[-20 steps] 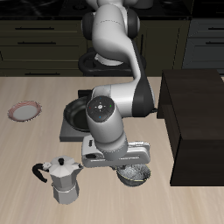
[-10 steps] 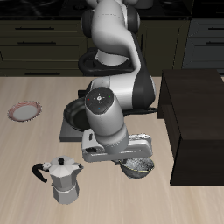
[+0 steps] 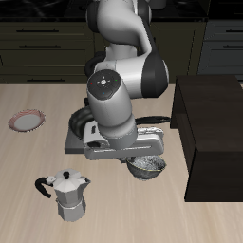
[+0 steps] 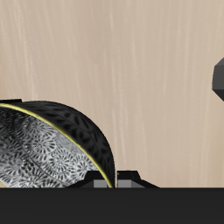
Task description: Place the bowl on top of the shelf
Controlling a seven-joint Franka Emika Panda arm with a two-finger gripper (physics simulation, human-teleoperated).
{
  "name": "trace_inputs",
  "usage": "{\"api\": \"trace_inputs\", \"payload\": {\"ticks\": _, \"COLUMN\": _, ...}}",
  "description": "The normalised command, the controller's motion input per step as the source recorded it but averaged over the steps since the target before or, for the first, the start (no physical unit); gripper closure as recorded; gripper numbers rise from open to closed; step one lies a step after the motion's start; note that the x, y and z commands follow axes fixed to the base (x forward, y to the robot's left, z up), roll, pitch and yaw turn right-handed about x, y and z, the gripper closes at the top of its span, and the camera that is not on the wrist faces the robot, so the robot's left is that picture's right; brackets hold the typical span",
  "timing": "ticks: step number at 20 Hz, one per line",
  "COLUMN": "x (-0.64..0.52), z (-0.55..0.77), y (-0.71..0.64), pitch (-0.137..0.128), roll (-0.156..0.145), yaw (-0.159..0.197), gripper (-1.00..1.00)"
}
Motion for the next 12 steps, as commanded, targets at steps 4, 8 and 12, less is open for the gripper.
{"api": "trace_inputs", "payload": {"ticks": 4, "x": -0.18, "z": 0.36, "y": -0.09, "pitch": -0.037, "roll": -0.007, "yaw": -0.017, "gripper": 1.0}}
{"api": "trace_inputs", "payload": {"ticks": 8, "x": -0.14, "z": 0.35, "y": -0.06, "pitch": -0.043, "roll": -0.013, "yaw": 0.014, "gripper": 1.0}}
{"api": "trace_inputs", "payload": {"ticks": 12, "x": -0.25, "z": 0.44, "y": -0.11, "pitch": -0.06, "roll": -0.001, "yaw": -0.003, "gripper": 1.0}}
